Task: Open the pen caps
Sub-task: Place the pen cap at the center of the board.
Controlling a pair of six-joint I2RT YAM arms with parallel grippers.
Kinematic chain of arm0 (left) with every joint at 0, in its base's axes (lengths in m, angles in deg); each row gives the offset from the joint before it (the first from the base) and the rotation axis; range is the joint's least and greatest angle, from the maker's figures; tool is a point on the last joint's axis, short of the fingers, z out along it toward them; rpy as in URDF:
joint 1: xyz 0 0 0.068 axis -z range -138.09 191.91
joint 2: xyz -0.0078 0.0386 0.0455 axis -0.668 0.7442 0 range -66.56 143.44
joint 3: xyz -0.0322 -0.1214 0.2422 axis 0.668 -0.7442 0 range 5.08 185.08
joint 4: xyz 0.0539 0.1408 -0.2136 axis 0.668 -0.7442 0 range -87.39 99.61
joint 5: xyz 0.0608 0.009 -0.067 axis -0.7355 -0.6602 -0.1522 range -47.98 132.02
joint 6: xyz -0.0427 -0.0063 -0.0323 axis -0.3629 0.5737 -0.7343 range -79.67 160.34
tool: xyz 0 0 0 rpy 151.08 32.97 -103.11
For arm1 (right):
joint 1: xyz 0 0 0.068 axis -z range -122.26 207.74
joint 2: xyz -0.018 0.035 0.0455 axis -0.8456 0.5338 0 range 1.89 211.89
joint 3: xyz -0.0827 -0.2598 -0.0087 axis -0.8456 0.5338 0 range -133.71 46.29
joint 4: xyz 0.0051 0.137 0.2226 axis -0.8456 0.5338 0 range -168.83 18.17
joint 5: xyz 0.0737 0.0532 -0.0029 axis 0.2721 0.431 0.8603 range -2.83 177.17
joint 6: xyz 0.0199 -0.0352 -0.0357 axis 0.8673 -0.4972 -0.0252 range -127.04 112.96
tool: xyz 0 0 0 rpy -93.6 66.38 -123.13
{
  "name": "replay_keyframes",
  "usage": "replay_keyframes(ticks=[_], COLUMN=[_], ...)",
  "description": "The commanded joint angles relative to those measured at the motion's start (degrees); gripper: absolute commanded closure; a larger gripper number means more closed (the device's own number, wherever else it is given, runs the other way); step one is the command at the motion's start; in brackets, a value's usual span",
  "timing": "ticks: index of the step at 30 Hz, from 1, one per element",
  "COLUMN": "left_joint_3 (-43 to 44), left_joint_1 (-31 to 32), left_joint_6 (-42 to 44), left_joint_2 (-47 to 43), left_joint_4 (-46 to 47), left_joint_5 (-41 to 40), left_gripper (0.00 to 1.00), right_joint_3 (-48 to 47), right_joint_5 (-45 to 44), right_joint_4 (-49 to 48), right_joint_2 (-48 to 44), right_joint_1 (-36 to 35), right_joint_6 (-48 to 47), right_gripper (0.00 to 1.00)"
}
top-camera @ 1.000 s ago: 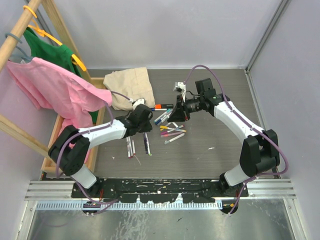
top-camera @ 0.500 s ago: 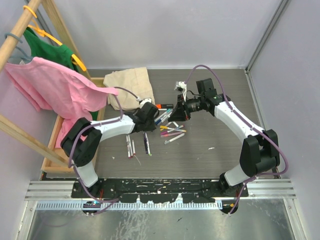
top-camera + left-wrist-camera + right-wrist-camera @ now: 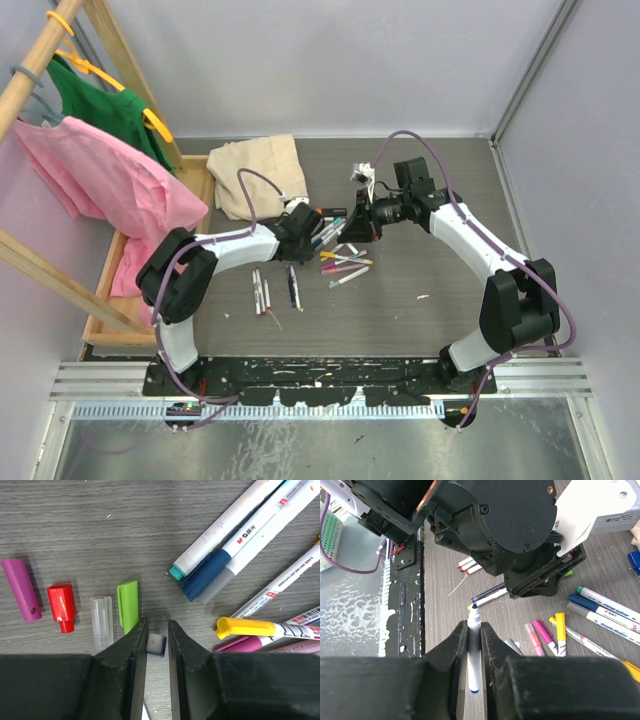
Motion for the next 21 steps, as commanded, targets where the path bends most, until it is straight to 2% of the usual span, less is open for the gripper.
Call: replay_keyframes(ticks=[1, 12, 21], left_joint_3=[2.73, 3.46, 0.71], left_joint_1=[0.09, 0.09, 0.08], left_joint_6=[0.75, 1.19, 1.55], left_joint_2=[0.67, 0.13, -7.45], left_joint_4=[-0.76, -1.2, 0.0], left_joint_5=[-1.88, -1.23, -0.76], left_gripper=[0.76, 0.73, 0.69], right_joint_3=[-0.23, -0.19, 0.11], right_joint_5=[1.16, 1.51, 2.07], right_joint_4=[-1.76, -1.77, -1.97], right_joint_2=[-2.06, -2.43, -3.84], right_joint_1=[0.32, 0.53, 0.48], right_joint_6=[0.62, 0.76, 0.33], right_gripper=[0.99, 0.99, 0.99])
